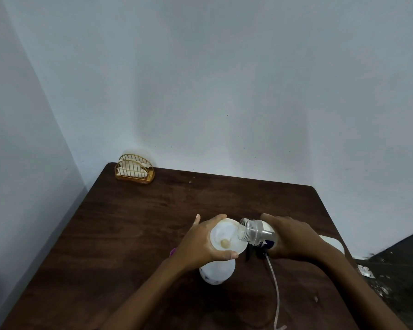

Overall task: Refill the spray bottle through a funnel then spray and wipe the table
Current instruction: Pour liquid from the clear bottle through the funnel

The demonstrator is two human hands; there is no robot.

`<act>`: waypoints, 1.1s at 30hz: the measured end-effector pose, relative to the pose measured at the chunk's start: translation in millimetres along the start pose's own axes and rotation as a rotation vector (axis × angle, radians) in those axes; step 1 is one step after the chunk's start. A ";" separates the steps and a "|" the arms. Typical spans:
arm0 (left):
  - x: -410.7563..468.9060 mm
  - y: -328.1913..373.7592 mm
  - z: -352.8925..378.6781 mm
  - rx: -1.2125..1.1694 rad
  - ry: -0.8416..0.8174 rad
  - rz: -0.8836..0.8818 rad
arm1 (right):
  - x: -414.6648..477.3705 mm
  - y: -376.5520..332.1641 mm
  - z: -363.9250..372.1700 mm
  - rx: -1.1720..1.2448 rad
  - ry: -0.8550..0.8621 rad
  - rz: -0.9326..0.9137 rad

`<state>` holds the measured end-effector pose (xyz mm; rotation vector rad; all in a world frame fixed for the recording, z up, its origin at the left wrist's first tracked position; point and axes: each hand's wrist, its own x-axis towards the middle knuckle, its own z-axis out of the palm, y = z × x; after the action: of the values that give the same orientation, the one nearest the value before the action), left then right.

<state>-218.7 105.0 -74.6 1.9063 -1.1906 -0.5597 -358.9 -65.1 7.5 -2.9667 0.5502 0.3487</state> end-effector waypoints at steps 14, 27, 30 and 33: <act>1.1 -4.5 2.0 0.008 -0.007 0.003 | -0.7 -5.7 -4.8 -0.015 -0.014 -0.005; 1.1 -3.7 0.8 0.035 -0.017 0.020 | -0.3 -3.6 -5.4 -0.032 -0.003 0.010; 0.2 -3.7 1.1 0.026 -0.014 0.018 | -1.2 -2.6 -4.6 -0.038 0.006 0.008; 0.2 -3.0 1.1 0.025 -0.012 0.017 | -1.4 -1.7 -3.7 -0.035 0.011 0.004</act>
<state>-217.9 105.0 -77.7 1.9144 -1.2254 -0.5507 -358.7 -63.6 11.5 -3.0028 0.5576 0.3465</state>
